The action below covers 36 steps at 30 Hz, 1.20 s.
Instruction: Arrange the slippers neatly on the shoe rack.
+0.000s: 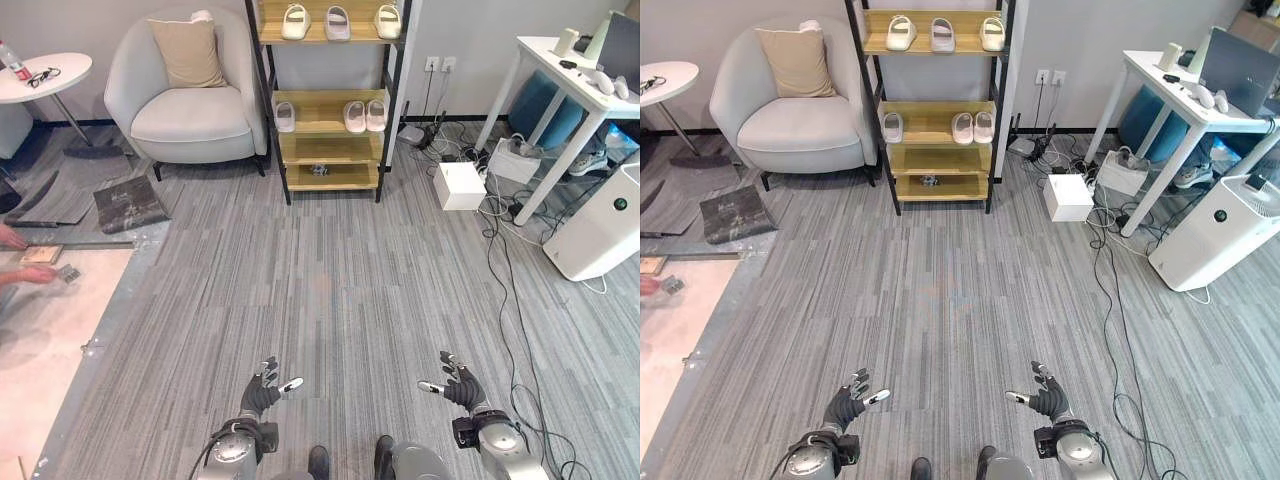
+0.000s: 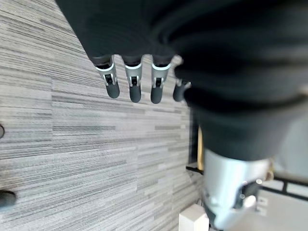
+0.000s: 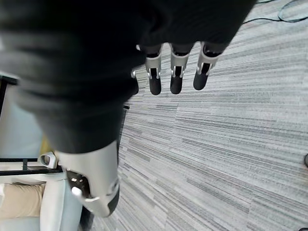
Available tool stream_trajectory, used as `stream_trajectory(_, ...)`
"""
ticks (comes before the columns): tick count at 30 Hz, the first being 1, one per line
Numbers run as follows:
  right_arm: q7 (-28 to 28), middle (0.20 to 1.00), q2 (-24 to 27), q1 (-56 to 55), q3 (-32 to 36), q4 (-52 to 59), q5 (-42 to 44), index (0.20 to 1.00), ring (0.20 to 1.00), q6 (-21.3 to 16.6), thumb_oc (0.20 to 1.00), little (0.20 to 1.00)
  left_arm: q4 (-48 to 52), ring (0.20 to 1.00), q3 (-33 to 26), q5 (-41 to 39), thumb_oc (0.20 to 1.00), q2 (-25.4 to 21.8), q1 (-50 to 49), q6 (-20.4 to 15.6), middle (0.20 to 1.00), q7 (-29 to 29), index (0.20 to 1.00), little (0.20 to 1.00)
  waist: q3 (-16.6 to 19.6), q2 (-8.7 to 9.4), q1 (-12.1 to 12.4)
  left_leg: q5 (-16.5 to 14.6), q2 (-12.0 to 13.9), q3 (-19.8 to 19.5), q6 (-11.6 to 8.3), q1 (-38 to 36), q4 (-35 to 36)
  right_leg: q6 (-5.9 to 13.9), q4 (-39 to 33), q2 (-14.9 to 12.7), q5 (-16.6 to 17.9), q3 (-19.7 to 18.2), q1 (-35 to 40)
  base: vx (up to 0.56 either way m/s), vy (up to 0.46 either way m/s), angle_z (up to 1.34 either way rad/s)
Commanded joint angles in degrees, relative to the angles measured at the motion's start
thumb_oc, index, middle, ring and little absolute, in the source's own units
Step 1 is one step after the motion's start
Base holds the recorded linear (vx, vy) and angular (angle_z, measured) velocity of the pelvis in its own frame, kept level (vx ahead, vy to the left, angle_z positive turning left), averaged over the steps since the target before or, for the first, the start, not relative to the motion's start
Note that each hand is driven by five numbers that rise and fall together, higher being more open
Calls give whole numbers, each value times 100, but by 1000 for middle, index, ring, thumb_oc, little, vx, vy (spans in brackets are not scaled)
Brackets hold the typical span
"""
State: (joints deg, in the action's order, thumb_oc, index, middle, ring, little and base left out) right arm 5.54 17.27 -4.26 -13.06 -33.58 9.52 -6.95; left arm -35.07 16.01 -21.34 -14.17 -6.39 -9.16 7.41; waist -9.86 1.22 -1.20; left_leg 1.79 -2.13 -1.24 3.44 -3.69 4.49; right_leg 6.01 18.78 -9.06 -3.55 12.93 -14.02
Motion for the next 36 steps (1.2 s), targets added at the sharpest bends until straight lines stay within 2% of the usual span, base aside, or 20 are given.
stream_trajectory(1, 57, 1000, -20, 260, 59, 210, -13, 1000, 1000, -179, 1000, 1000, 244, 1000, -104, 227, 1000, -27, 273, -156, 1000, -28, 1000, 1000, -271, 60, -102, -879, -41, -264, -246, -919, 51, 388, -1640, -136, 1163, 416, 268, 428, -148, -2)
stream_trajectory(5, 72, 1000, -2, 222, 89, 281, -62, 1000, 1000, -158, 1000, 1000, 263, 1000, -108, 297, 1000, -25, 327, -165, 1000, -46, 1000, 1000, -215, 52, -225, -1050, 81, -312, -354, -1182, 43, 398, -1933, -20, 1275, 451, 311, 336, -113, 25)
stream_trajectory(7, 26, 1000, 59, 137, 99, 240, -31, 1000, 1000, -193, 1000, 1000, 186, 1000, -75, 258, 1000, 74, 336, -173, 1000, -50, 1000, 1000, -12, 5, -231, -1116, 227, -343, -472, -1314, -226, 208, -2030, 214, 1184, 464, 575, 466, -179, 46)
stream_trajectory(10, -30, 1000, 161, 106, 129, 223, 84, 1000, 1000, -229, 1000, 1000, 164, 1000, -82, 80, 1000, 135, 293, -172, 1000, -66, 1000, 1000, 120, -51, -233, -747, 349, -421, -667, -1164, -894, 31, -2042, 420, 996, 546, 791, 335, -154, 23)
stream_trajectory(12, -34, 1000, 202, 98, 114, 229, 172, 1000, 1000, -245, 1000, 1000, 96, 1000, -55, 29, 1000, 156, 306, -158, 1000, -50, 1000, 1000, 77, -74, -184, -215, 378, -375, -937, -767, -1885, -160, -2092, 599, 773, 497, 1081, 285, -152, -2)
stream_trajectory(14, -39, 1000, 267, 78, 129, 331, 274, 1000, 1000, -268, 1000, 1000, 174, 1000, 7, -30, 1000, 114, 368, -152, 1000, -62, 1000, 1000, -90, 63, -118, 291, 245, -410, -1145, -158, -2979, -325, -2128, 604, 573, 438, 1361, 222, -153, 1)
stream_trajectory(16, -23, 1000, 294, 75, 138, 270, 332, 1000, 1000, -278, 1000, 1000, 184, 1000, 65, -30, 1000, 76, 422, -149, 1000, -77, 1000, 1000, -232, 203, -34, 427, 159, -319, -1157, 253, -3633, -412, -2180, 567, 454, 397, 1605, 200, -133, -2)
stream_trajectory(17, -8, 1000, 291, 86, 137, 247, 357, 1000, 1000, -271, 1000, 1000, 181, 1000, 87, -37, 1000, 62, 449, -137, 1000, -65, 1000, 1000, -285, 241, 5, 366, 208, -196, -1083, 481, -3691, -447, -2195, 574, 375, 367, 1692, 170, -92, 4)
stream_trajectory(18, -8, 1000, 291, 86, 138, 246, 357, 1000, 1000, -271, 1000, 1000, 181, 1000, 87, -37, 1000, 62, 449, -137, 1000, -65, 1000, 1000, -286, 238, 7, 362, 211, -194, -1083, 481, -3696, -448, -2195, 577, 375, 365, 1693, 375, -83, -2)
stream_trajectory(19, 1, 1000, 271, 86, 128, 257, 363, 1000, 1000, -244, 1000, 1000, 193, 1000, 84, -19, 1000, 29, 454, -123, 1000, -53, 1000, 1000, -335, 354, 166, -41, 1, -77, -796, 1299, -3065, -427, -2335, 575, 252, 225, 1979, 294, -40, 1)
stream_trajectory(20, 1, 1000, 270, 84, 127, 257, 363, 1000, 1000, -244, 1000, 1000, 194, 1000, 84, -18, 1000, 28, 451, -122, 1000, -53, 1000, 1000, -338, 352, 180, -62, 9, -64, -795, 1288, -3073, -426, -2331, 579, 240, 211, 1985, 447, -26, 12)
stream_trajectory(22, -22, 1000, 253, 102, 76, 211, 329, 1000, 1000, -255, 1000, 1000, 208, 1000, 104, 42, 1000, 13, 387, -105, 1000, -73, 1000, 1000, -286, 343, 286, -168, 9, -98, -637, 1428, -1804, -352, -2378, 655, 118, 102, 2124, 315, 51, 3)
stream_trajectory(23, -28, 1000, 247, 78, 36, 211, 297, 1000, 1000, -263, 1000, 1000, 180, 1000, 96, 112, 1000, 9, 360, -80, 1000, -75, 1000, 1000, -241, 293, 308, 181, 122, -183, -636, 1443, -1066, -337, -2378, 724, 6, 56, 2205, 353, 88, -34)
stream_trajectory(25, -33, 1000, 251, 103, -8, 212, 228, 1000, 1000, -258, 1000, 1000, 161, 1000, 80, 219, 1000, -5, 321, -26, 1000, -98, 1000, 1000, -169, 221, 362, 608, 256, -151, -737, 1607, -199, -308, -2378, 828, -142, -1, 2395, 379, 104, -23)
stream_trajectory(26, -36, 1000, 241, 127, -25, 199, 212, 1000, 1000, -244, 1000, 1000, 149, 1000, 73, 232, 1000, -20, 315, -21, 1000, -112, 1000, 1000, -163, 223, 382, 740, 236, -117, -759, 1592, -97, -300, -2378, 860, -152, -77, 2474, 234, 67, 8)
stream_trajectory(29, -83, 1000, 191, 222, -80, 210, 139, 1000, 1000, -227, 1000, 1000, 157, 1000, -27, 204, 1000, -63, 221, -46, 1000, -139, 1000, 1000, -23, 253, 446, 781, 159, -78, -682, 1403, -108, -246, -2378, 855, -239, -260, 2672, 384, 179, -38)
stream_trajectory(32, -106, 1000, 113, 254, -77, 202, 124, 1000, 1000, -207, 1000, 1000, 123, 1000, -58, 212, 1000, -68, 174, -21, 1000, -136, 1000, 1000, 102, 331, 463, 631, 54, 26, -557, 1332, -262, -154, -2190, 714, -333, -324, 2751, 360, 197, -43)
stream_trajectory(33, -161, 1000, -14, 278, -124, 216, 129, 1000, 1000, -201, 1000, 1000, 182, 1000, -100, 204, 1000, -131, 121, -51, 1000, -127, 1000, 1000, 191, 424, 512, 361, -19, 211, -354, 1245, -433, 49, -1450, 518, -277, -326, 2540, 275, 186, -25)
stream_trajectory(34, -161, 1000, -16, 278, -124, 216, 129, 1000, 1000, -201, 1000, 1000, 182, 1000, -100, 204, 1000, -133, 120, -51, 1000, -127, 1000, 1000, 197, 429, 519, 356, -20, 220, -351, 1252, -440, 53, -1435, 512, -285, -334, 2526, 372, 249, -21)
stream_trajectory(36, -200, 1000, -49, 291, -135, 203, 105, 1000, 1000, -183, 1000, 1000, 192, 1000, -91, 180, 1000, -161, 137, -46, 1000, -140, 1000, 1000, 195, 462, 504, 162, -88, 285, -227, 1140, -518, 233, -714, 377, 13, -334, 2223, 201, 149, -21)
